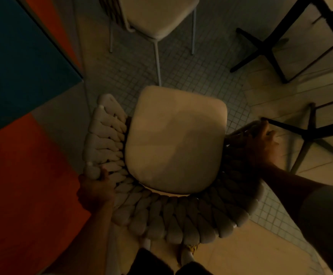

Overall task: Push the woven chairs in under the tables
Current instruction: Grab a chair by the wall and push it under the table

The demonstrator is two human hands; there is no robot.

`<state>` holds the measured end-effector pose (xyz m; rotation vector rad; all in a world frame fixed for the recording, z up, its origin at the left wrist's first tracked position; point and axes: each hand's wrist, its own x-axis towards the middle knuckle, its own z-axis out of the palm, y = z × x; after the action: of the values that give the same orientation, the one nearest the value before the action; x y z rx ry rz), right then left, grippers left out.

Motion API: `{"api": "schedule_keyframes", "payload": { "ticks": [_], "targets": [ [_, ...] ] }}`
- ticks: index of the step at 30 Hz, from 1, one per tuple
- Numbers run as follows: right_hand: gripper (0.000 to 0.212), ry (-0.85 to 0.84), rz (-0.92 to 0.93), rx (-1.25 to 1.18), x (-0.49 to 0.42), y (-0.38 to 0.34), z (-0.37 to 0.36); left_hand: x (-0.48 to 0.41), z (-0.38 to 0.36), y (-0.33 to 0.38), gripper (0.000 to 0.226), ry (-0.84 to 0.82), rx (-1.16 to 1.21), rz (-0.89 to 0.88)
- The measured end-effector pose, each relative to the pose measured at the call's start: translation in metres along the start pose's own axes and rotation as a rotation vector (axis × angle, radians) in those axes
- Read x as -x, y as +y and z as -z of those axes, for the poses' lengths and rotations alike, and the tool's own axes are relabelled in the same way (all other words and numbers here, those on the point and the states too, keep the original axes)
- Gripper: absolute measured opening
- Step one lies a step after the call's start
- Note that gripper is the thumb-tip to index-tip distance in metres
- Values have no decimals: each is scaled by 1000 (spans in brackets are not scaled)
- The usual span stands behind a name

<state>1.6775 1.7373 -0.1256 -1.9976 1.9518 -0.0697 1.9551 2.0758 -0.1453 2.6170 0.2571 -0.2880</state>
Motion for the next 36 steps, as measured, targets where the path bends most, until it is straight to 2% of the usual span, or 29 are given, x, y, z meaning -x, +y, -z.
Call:
{"api": "schedule_keyframes", "payload": {
  "ticks": [8,12,14,26,30,36],
  "targets": [
    [94,-33,6,26,17,-9,20,-6,3,1,62,-57,-23,-19],
    [85,-13,-23,58,20,-2,14,-16,6,12,60,-105,-30,-53],
    [88,-8,-55,52,22,3,11,-23,5,23,59,-129,-20,-81],
    [88,104,-402,-53,68,51,21,-58,-42,138,57,-320,-90,-449],
    [62,179,-471,-89,79,70,15,-55,-62,170,56,-387,-117,-548],
    [69,222,-573,-123,97,75,1,-62,-74,196,55,-410,-163,-601]
  ]
}}
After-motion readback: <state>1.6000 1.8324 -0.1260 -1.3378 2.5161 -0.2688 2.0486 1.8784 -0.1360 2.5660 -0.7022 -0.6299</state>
